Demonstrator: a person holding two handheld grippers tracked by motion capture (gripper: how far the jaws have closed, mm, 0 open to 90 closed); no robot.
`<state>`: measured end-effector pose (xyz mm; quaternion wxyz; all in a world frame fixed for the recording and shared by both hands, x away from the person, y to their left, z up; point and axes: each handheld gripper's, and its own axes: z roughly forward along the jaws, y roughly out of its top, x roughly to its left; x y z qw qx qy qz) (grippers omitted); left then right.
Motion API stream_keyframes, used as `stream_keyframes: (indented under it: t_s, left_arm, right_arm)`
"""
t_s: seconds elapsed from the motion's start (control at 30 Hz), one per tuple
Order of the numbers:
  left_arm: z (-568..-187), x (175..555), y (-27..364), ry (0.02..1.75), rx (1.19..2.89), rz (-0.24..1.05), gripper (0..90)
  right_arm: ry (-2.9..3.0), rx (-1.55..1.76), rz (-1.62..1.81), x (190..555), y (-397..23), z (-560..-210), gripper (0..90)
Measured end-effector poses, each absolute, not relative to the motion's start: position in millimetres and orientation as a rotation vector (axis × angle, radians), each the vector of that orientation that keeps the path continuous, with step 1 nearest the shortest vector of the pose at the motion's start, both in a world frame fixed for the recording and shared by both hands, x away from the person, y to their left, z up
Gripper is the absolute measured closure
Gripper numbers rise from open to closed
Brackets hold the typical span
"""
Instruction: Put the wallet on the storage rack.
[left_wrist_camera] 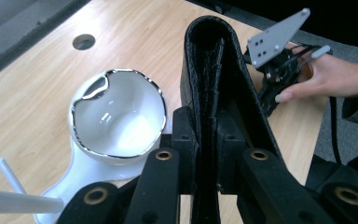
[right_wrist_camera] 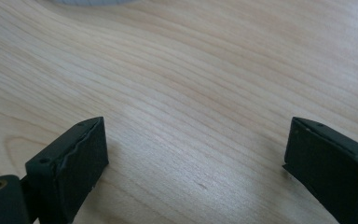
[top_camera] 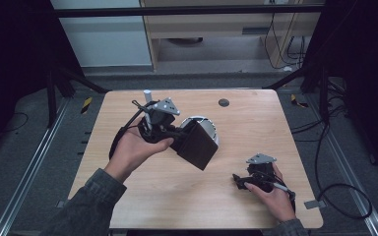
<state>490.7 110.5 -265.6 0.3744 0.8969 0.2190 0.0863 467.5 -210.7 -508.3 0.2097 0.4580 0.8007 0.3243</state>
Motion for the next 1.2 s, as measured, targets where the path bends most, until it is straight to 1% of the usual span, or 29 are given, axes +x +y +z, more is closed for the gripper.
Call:
stream_keyframes:
  t_s: [0.2,0.33,0.57,0.73,0.97,1.2]
  left_arm:
    - [-255.2,497.1,104.4,0.565,2.314,0.24,81.2]
    - [-248.0,500.4,102.8,0.575,2.298,0.25,81.2]
    - [-238.8,517.0,99.6,0.617,2.291,0.318,81.2]
    - [-246.5,536.5,96.1,0.673,2.308,0.361,81.2]
    - [-264.2,555.7,93.7,0.73,2.324,0.375,81.2]
    - [-278.3,563.2,92.2,0.752,2.317,0.338,81.1]
  right_arm:
    - [2.211,1.309,0.94,471.3,-213.7,-511.8,2.3]
    - [2.206,1.307,0.945,471.2,-213.8,-512.5,2.1]
    - [2.201,1.317,0.945,471.0,-213.3,-512.7,1.9]
    - [2.2,1.313,0.94,470.9,-213.6,-512.5,1.9]
    - [2.197,1.315,0.937,470.4,-213.5,-512.5,1.9]
    - [2.197,1.314,0.936,470.4,-213.6,-512.5,1.9]
